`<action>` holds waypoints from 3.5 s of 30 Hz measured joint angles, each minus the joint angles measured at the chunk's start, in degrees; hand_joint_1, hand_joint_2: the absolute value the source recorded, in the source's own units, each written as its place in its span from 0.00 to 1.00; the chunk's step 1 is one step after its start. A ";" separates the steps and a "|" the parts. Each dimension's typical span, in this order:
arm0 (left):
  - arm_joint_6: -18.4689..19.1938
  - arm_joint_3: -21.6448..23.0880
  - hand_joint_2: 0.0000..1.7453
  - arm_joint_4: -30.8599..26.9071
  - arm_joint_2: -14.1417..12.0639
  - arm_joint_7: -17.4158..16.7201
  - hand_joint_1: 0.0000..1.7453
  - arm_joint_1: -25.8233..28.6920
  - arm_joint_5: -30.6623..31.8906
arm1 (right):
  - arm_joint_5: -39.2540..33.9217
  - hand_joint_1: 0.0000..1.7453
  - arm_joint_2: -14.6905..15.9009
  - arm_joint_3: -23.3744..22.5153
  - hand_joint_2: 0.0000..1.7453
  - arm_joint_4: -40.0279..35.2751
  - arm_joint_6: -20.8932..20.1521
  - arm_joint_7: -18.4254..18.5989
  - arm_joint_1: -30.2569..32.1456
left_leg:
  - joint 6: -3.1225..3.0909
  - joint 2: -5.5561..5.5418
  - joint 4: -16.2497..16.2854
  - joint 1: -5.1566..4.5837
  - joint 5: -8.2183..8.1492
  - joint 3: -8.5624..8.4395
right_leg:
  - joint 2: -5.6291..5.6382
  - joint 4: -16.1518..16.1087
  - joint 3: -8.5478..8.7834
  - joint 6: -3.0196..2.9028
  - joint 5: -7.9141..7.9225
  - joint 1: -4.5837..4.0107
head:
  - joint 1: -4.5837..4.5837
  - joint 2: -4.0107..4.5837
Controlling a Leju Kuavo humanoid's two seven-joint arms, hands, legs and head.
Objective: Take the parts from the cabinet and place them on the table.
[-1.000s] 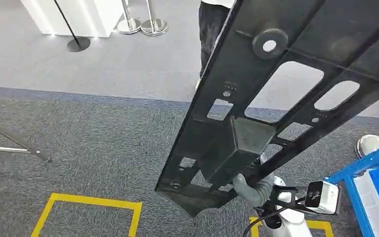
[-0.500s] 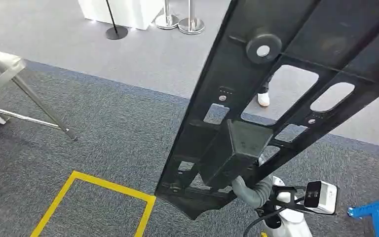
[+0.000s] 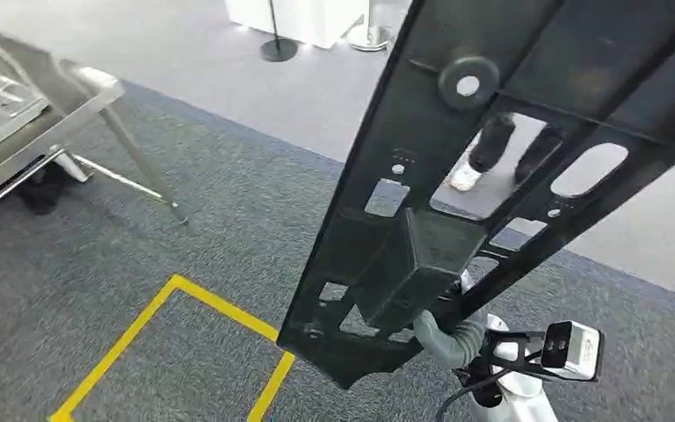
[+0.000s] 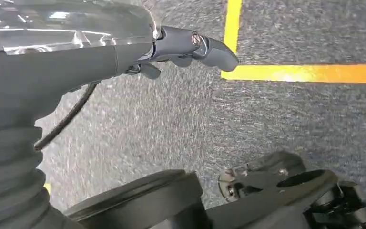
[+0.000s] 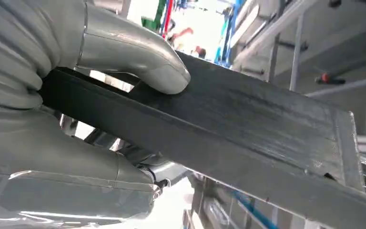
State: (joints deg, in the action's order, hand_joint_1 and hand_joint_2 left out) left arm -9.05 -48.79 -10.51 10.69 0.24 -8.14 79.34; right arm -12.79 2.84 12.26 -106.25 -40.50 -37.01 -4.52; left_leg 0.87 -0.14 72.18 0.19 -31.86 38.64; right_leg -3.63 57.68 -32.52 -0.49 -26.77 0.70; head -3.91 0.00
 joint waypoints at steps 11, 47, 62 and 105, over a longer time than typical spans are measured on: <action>0.15 -0.02 1.00 0.00 0.07 -0.68 0.00 0.80 0.07 | -0.46 1.00 0.02 0.48 1.00 0.09 -0.39 0.29 -1.46 | -3.27 0.44 -15.21 -0.44 5.44 -7.07 | 2.35 8.98 -2.93 2.36 -6.07 0.08 | 0.02 0.00; -0.07 -0.22 1.00 0.00 0.39 -0.44 0.00 0.99 -0.68 | -2.60 1.00 -0.28 0.83 1.00 2.27 -0.98 1.99 -1.65 | -3.12 -4.13 -14.82 -0.36 5.42 -7.15 | 3.61 10.87 -4.98 2.25 -2.92 0.43 | 0.02 0.00; -0.11 -0.70 1.00 0.00 0.31 -0.28 0.00 0.26 -1.11 | -2.43 1.00 -0.59 0.83 1.00 2.56 -1.20 2.10 -2.02 | 0.01 0.26 -2.86 0.02 1.58 -1.38 | -0.71 0.54 0.30 -0.07 -0.78 0.42 | 0.00 0.00; -0.61 -1.81 1.00 -0.02 0.31 0.35 0.00 1.37 -1.90 | -3.91 1.00 -1.11 0.83 1.00 3.32 -2.10 3.59 -4.39 | -2.77 0.54 -15.32 -0.05 4.77 -7.53 | 3.85 18.55 -9.89 2.61 -7.58 0.40 | 0.02 0.00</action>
State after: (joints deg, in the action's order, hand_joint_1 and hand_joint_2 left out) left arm -9.66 -50.60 -10.54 10.99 0.59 -6.77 77.44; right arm -16.70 1.73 13.09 -102.93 -42.60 -33.42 -8.91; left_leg -1.90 0.40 56.86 0.14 -27.08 31.12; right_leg 0.22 76.23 -42.41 2.12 -34.35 1.10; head -3.89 0.00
